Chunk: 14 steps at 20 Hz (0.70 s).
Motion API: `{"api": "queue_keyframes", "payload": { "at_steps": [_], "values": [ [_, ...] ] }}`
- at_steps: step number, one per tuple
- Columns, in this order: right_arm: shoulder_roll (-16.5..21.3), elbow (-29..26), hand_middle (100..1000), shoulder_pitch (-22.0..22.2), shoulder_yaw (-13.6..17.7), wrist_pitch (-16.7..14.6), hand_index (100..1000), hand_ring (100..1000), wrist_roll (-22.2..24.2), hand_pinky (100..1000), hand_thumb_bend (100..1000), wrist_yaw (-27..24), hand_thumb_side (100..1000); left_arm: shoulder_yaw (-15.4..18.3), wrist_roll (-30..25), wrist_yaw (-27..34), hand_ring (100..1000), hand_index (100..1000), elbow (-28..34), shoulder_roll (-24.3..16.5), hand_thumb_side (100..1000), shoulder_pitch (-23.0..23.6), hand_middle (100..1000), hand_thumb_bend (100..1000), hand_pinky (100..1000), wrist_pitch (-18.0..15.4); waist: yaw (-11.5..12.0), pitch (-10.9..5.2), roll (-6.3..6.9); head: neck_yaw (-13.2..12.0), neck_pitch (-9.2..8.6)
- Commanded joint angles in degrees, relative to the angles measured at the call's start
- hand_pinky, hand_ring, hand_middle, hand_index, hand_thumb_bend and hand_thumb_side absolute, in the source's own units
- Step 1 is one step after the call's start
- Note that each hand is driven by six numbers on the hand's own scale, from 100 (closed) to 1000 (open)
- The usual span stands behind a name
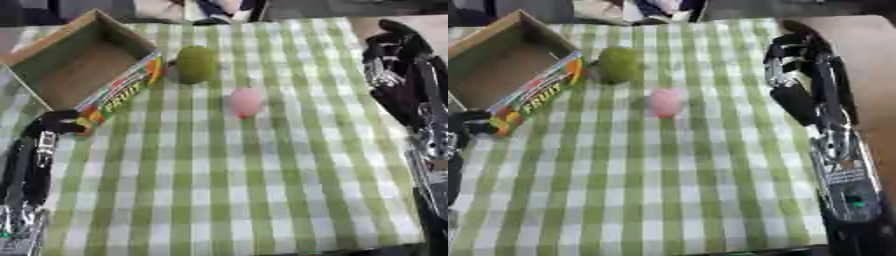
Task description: Pick up objects on the table and place them in the box.
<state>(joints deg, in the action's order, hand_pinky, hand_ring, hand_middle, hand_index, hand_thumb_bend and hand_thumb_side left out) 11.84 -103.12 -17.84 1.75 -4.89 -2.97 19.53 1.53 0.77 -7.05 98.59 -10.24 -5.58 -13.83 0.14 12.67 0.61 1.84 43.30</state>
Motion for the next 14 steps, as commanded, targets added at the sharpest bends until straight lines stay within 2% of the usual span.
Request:
{"api": "queue_keyframes", "payload": {
  "at_steps": [1, 14],
  "values": [
    [0.6, -0.8, 688, -0.5, 0.2, -0.1, 877, 675, 0.1, 537, 100, -0.1, 573, 0.1, 0.2, -0.1, 611, 732, 1.0, -0.8, 902, -0.5, 660, 100, 821, -0.1, 0.0, -0.78, 0.04, 0.0, -0.24],
    [0.7, -0.7, 689, -0.7, 0.0, -0.1, 878, 675, 0.3, 538, 100, -0.1, 568, 0.1, 0.1, -0.1, 612, 731, 1.0, -0.8, 902, -0.6, 660, 100, 820, -0.1, 0.0, -0.81, 0.04, 0.0, -0.26]
  ]
}}
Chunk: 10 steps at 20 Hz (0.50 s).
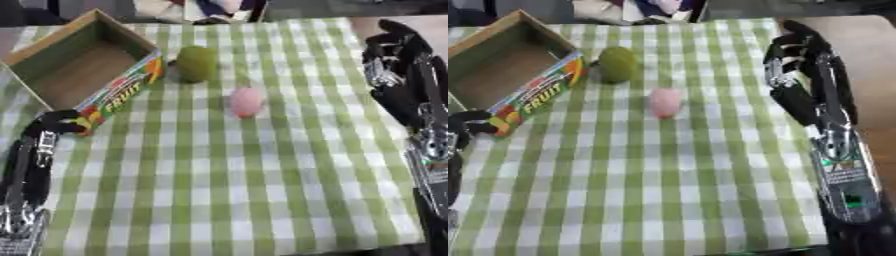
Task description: Pick up objects on the table and place them in the box.
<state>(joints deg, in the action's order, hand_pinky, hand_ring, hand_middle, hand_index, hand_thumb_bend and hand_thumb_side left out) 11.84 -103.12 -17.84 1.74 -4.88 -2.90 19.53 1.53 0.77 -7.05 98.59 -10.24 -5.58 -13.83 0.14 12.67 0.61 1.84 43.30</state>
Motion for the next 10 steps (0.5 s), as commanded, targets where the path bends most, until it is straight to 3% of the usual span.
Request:
{"api": "queue_keyframes", "payload": {
  "at_steps": [1, 10],
  "values": [
    [0.9, -0.5, 689, -1.1, -0.3, -0.1, 879, 676, 0.5, 538, 100, -0.1, 564, 0.1, 0.1, -0.1, 612, 731, 1.0, -0.8, 902, -0.6, 660, 100, 820, -0.1, 0.1, -0.83, 0.05, 0.0, -0.25],
    [8.7, 6.0, 707, -11.1, -5.8, -0.8, 893, 688, 5.9, 558, 100, 0.6, 472, -0.2, -0.1, 0.0, 612, 732, 0.9, -0.9, 901, -0.4, 660, 100, 820, -0.1, 0.8, -1.23, -0.18, 0.5, -0.23]
  ]
}}
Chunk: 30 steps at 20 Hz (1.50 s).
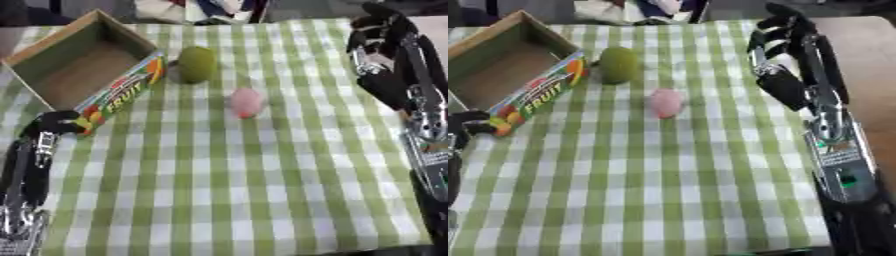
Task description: Pick up objects on the table and place them in the box.
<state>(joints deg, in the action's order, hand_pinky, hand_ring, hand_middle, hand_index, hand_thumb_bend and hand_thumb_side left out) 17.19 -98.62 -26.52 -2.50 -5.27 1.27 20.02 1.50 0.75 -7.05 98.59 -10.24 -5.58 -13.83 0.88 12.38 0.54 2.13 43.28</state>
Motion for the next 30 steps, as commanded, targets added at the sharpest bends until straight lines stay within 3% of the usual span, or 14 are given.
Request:
{"api": "queue_keyframes", "payload": {
  "at_steps": [1, 6, 11, 15, 24, 30],
  "values": [
    [4.6, 2.8, 709, -4.2, -2.8, -0.6, 894, 689, 2.9, 559, 100, 0.0, 465, -0.2, -0.2, 0.0, 612, 732, 0.9, -0.9, 901, -0.4, 660, 100, 820, -0.1, 0.3, -0.99, -0.16, 0.2, -0.20],
    [9.1, 9.4, 735, -12.0, -8.2, -1.9, 909, 711, 8.3, 582, 100, -0.6, 416, -0.3, -0.3, 0.0, 612, 732, 0.9, -1.0, 902, -0.2, 660, 100, 820, -0.1, 0.7, -1.09, -0.36, 0.2, -0.21],
    [11.2, 14.9, 768, -17.9, -12.5, -3.4, 920, 737, 13.0, 606, 100, -0.7, 431, -0.4, -0.4, 0.0, 612, 732, 0.8, -1.1, 902, -0.2, 660, 100, 820, -0.2, 1.0, -1.15, -0.46, 0.3, -0.19],
    [11.6, 18.0, 791, -21.3, -14.9, -4.3, 925, 750, 15.9, 620, 100, -0.5, 525, -0.5, -0.5, 0.0, 612, 732, 0.8, -1.2, 902, -0.2, 660, 100, 820, -0.2, 1.2, -1.19, -0.52, 0.3, -0.21],
    [11.5, 21.3, 813, -24.6, -17.7, -5.9, 943, 768, 19.7, 641, 100, -0.8, 698, -0.6, -0.6, 0.0, 613, 732, 0.8, -1.3, 903, -0.2, 660, 100, 820, -0.2, 1.5, -1.19, -0.72, 0.4, -0.14],
    [11.5, 22.3, 820, -25.6, -19.1, -7.1, 954, 782, 22.7, 657, 100, 0.0, 655, -0.6, -0.6, 0.0, 613, 732, 0.7, -1.3, 902, -0.2, 660, 100, 821, -0.1, 1.7, -1.25, -0.93, 0.4, -0.08]
  ]
}}
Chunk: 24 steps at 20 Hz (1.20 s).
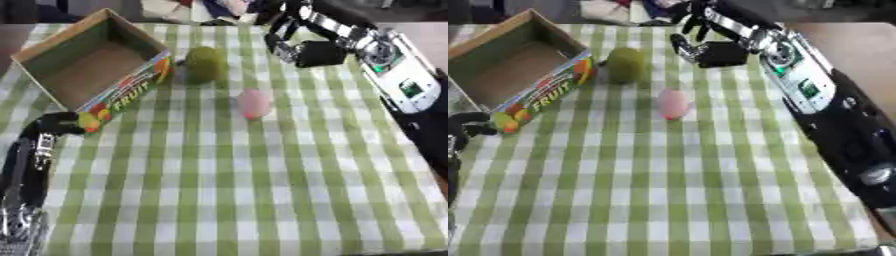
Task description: Pick up objects on the table and place them in the box.
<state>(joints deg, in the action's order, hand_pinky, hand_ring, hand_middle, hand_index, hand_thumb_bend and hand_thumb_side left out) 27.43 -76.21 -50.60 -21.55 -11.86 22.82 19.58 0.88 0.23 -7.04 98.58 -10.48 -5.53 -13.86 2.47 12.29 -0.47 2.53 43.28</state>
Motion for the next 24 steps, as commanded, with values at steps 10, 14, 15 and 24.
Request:
{"api": "queue_keyframes", "payload": {
  "at_steps": [10, 14, 15, 24],
  "values": [
    [1.5, 0.8, 840, -1.9, -1.6, -2.8, 974, 800, 4.3, 686, 100, 4.1, 693, 0.0, -0.2, -0.1, 613, 732, 0.7, -1.2, 902, -0.3, 660, 100, 820, -0.1, 0.2, -1.26, -0.14, 0.0, 0.09],
    [1.6, 1.2, 843, -1.9, -2.1, -3.3, 976, 802, 4.7, 689, 100, 4.7, 705, 0.0, -0.2, -0.1, 613, 732, 0.7, -1.2, 903, -0.3, 660, 100, 821, -0.1, 0.3, -1.24, -0.24, 0.0, 0.17],
    [1.6, 1.3, 843, -1.9, -2.3, -3.4, 976, 802, 4.9, 690, 100, 4.8, 702, 0.0, -0.3, -0.1, 613, 732, 0.7, -1.2, 902, -0.3, 660, 100, 821, -0.1, 0.3, -1.23, -0.27, 0.0, 0.18],
    [1.8, 2.5, 847, -1.9, -3.3, -4.0, 979, 804, 5.9, 694, 100, 5.0, 749, 0.0, -0.3, -0.2, 613, 732, 0.7, -1.3, 902, -0.4, 659, 100, 821, -0.1, 0.4, -1.24, -0.54, -0.2, 0.28]
  ]
}}
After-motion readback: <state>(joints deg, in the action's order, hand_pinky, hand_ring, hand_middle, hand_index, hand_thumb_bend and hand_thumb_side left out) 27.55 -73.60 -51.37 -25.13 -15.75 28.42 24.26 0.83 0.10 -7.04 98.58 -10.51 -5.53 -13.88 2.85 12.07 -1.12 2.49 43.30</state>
